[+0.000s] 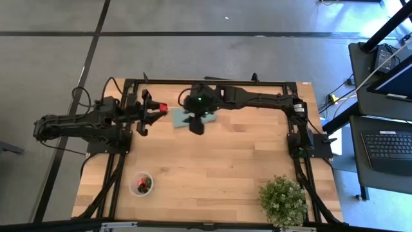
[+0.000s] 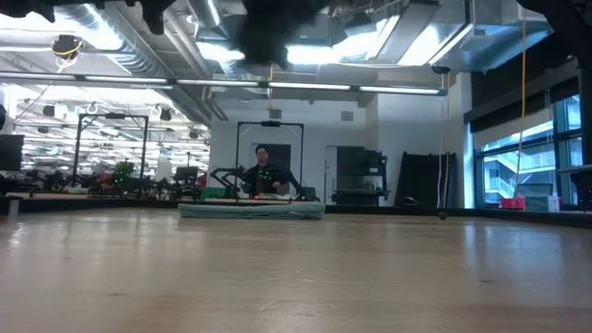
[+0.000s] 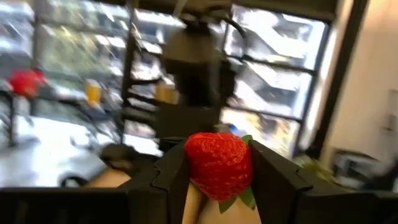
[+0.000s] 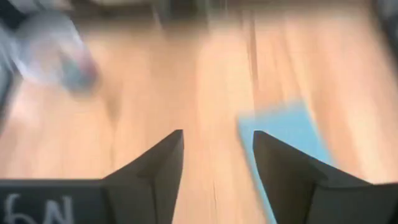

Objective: Pick and placing Produce into tupperware
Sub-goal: Put the strawberry into the transparent container

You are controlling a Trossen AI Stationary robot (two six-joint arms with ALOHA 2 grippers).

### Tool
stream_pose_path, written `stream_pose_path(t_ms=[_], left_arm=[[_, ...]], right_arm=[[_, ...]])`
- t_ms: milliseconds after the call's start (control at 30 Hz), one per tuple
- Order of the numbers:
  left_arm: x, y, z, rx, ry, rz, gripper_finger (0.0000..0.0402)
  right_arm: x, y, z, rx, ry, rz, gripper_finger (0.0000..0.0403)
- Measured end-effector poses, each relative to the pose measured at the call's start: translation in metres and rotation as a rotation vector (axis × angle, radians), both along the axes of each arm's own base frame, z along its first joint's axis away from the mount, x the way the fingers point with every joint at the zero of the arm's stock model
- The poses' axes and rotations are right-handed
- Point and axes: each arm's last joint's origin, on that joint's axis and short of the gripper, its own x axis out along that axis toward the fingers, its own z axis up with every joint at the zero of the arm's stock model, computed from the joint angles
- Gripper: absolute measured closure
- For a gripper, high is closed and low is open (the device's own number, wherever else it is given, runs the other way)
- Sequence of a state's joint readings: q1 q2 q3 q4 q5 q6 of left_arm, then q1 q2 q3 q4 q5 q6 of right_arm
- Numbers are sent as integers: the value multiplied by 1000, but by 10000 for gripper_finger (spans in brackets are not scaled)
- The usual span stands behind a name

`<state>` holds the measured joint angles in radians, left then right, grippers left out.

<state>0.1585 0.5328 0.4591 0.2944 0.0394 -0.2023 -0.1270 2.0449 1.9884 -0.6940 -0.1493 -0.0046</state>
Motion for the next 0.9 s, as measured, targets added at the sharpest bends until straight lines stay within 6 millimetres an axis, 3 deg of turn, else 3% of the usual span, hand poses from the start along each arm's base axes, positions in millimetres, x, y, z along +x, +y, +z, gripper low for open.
stream_pose_path(t_ms=[167, 300, 400, 533, 733, 900], left_arm=[[-10, -7, -9, -123, 101, -190, 272], [-17, -13, -14, -307, 179, -388, 274], [-18, -20, -20, -492, 280, -530, 267], [-22, -30, -38, -773, 547, -645, 264], [-34, -46, -63, -1085, 944, -655, 274], [-39, -57, -72, -1186, 1120, -590, 265]], right_arm=[[-30, -11, -21, 51, 366, -35, 187], [-44, -20, -26, 77, 501, -60, 181], [-46, -25, -26, 64, 512, -84, 181], [-44, -33, -25, 53, 479, -110, 180], [-39, -43, -23, 60, 405, -150, 180], [-37, -47, -21, 54, 369, -156, 180]])
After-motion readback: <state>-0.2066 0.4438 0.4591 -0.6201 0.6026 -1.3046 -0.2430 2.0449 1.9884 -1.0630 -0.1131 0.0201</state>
